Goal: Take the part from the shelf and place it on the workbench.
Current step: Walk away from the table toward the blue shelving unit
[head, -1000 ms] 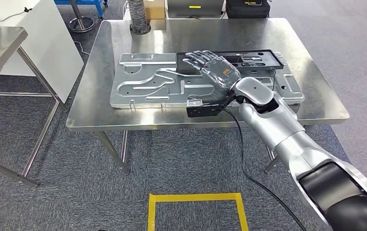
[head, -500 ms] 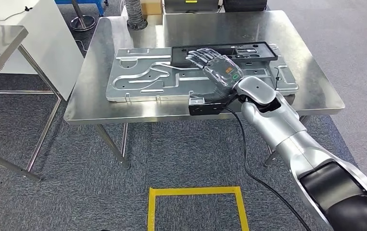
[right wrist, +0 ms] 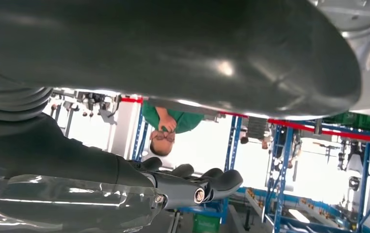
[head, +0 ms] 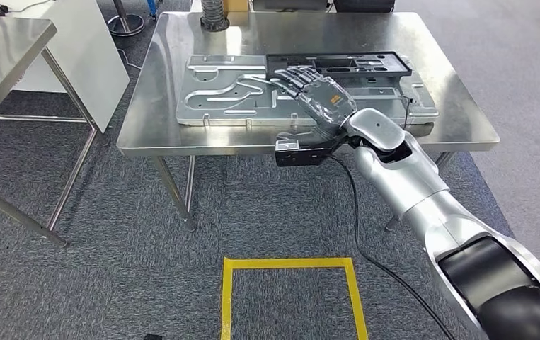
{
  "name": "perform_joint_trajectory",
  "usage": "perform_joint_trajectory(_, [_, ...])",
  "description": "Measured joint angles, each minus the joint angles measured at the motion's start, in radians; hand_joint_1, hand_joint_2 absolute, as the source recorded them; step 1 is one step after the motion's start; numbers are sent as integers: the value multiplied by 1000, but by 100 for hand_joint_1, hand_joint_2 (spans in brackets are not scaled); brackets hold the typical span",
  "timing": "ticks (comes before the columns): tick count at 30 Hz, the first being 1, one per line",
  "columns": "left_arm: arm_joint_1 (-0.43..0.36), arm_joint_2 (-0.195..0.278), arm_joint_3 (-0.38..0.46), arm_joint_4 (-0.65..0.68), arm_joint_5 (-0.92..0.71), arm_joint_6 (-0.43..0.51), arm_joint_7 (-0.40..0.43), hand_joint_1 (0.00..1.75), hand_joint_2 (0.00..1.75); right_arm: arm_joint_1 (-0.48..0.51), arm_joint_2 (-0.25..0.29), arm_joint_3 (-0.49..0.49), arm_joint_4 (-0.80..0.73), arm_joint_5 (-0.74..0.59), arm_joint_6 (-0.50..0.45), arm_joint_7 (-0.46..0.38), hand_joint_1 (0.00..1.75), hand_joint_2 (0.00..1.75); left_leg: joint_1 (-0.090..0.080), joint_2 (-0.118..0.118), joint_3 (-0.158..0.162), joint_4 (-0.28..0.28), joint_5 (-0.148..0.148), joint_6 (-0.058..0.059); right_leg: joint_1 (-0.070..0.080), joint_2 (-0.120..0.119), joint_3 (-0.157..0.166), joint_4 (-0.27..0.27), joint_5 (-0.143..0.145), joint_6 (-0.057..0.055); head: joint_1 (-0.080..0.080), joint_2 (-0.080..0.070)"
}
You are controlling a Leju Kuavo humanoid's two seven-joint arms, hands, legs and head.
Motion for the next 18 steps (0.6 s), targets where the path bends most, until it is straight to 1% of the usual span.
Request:
perform_joint_trajectory(1, [0, 0, 0, 0, 0, 1, 0, 0, 0, -1, 0, 0, 0, 0, 0, 0, 0, 0, -2, -1, -15, 3, 10, -1, 2, 1, 43, -40, 22, -5, 0, 0])
perform_joint_trajectory(2, [0, 0, 0, 0, -1, 1, 0, 0, 0, -3, 0, 0, 0, 0, 0, 0, 0, 0, -3, -2, -27, 5, 19, -4, 5, 5, 98, -106, 27, -13, 0, 0])
perform_joint_trajectory(3, [-1, -1, 0, 0, -1, 1, 0, 0, 0, -6, 0, -1, -1, 0, 0, 0, 0, 0, -4, -3, -36, 7, 27, -7, 9, 10, 152, -180, 20, -20, 0, 0])
perform_joint_trajectory(4, [-2, -1, 0, 0, -1, 1, 0, 0, 0, -8, 1, -2, -2, 0, 0, -1, 0, 0, -4, -4, -41, 7, 37, -12, 12, 13, 191, -238, 10, -28, 0, 0])
perform_joint_trajectory(5, [-3, -1, -1, 0, -1, 1, 1, 0, 0, -11, 1, -3, -2, 0, 0, -1, 0, 0, -4, -6, -43, 4, 46, -17, 16, 15, 213, -275, -1, -34, 0, 0])
perform_joint_trajectory(6, [-4, -1, -1, 0, -1, 1, 2, 0, 0, -12, 2, -4, -2, 0, 1, -1, 0, 0, -3, -7, -43, 0, 56, -23, 19, 13, 218, -290, 2, -40, 0, 0])
perform_joint_trajectory(7, [-4, -1, -1, 0, -2, 1, 3, 0, 0, -13, 2, -4, -2, 1, 1, -1, 0, 0, -2, -9, -44, -5, 63, -28, 17, 11, 215, -295, 13, -46, 1, 0])
perform_joint_trajectory(8, [-3, -1, -1, 0, -2, 1, 4, 0, 0, -13, 2, -4, -2, 1, 2, -1, 0, 0, -1, -11, -48, -2, 56, -34, 15, 8, 211, -302, 24, -52, 0, 0])
perform_joint_trajectory(9, [-2, -1, -1, 0, -2, 1, 5, 0, 0, -13, 2, -4, -2, 2, 2, -2, 0, 0, 0, -13, -57, 17, 29, -39, 12, 5, 203, -308, 39, -59, 0, 0])
perform_joint_trajectory(10, [-2, -1, -1, 0, -2, 1, 6, 0, 0, -13, 1, -4, -2, 2, 3, -2, 0, 0, 2, -15, -70, 55, -14, -44, 8, 3, 193, -312, 53, -63, 0, 0])
perform_joint_trajectory(11, [-2, -1, -1, 0, -2, 1, 6, 0, 0, -13, 0, -4, -2, 4, 3, -2, 0, 0, 5, -16, -85, 114, -68, -48, 9, 2, 178, -313, 66, -66, 0, 0])
perform_joint_trajectory(12, [-2, -1, -1, 0, -1, 1, 6, 0, 0, -13, -2, -4, -2, 5, 3, -3, 0, 0, 9, -16, -99, 183, -116, -52, 9, 1, 163, -312, 79, -67, 0, 0])
perform_joint_trajectory(13, [-2, -1, -1, 0, -1, 1, 6, 0, 0, -12, -6, -4, -2, 6, 2, -4, 0, 0, 12, -16, -107, 245, -141, -56, 9, 0, 147, -312, 91, -66, 0, 0])
perform_joint_trajectory(14, [-2, -1, -1, 0, -1, 1, 6, 0, 0, -11, -9, -4, -2, 6, 2, -5, 0, 0, 16, -16, -102, 283, -142, -60, 8, -1, 130, -311, 104, -65, 0, 0])
perform_joint_trajectory(15, [-3, 0, -1, 0, -1, 1, 6, 0, 0, -10, -12, -4, -2, 6, 1, -6, 0, 0, 18, -15, -83, 290, -123, -63, 7, -2, 114, -309, 116, -62, 0, 0])
perform_joint_trajectory(16, [-3, 0, -1, 0, -1, 1, 6, 0, 0, -9, -13, -4, -2, 7, 1, -7, 0, 0, 20, -15, -45, 260, -95, -63, 6, -2, 98, -308, 128, -59, 0, 0])
perform_joint_trajectory(17, [-4, 0, -1, 0, 0, 1, 6, 0, 0, -9, -14, -4, -2, 7, 0, -7, 0, 0, 21, -13, 6, 201, -77, -62, 6, -2, 85, -305, 139, -56, 0, 0])
perform_joint_trajectory(18, [-6, 0, -1, 0, 0, 1, 6, 0, 0, -9, -14, -5, -2, 7, -1, -8, 0, 0, 20, -11, 65, 123, -79, -59, 6, -2, 74, -303, 149, -51, 0, 0])
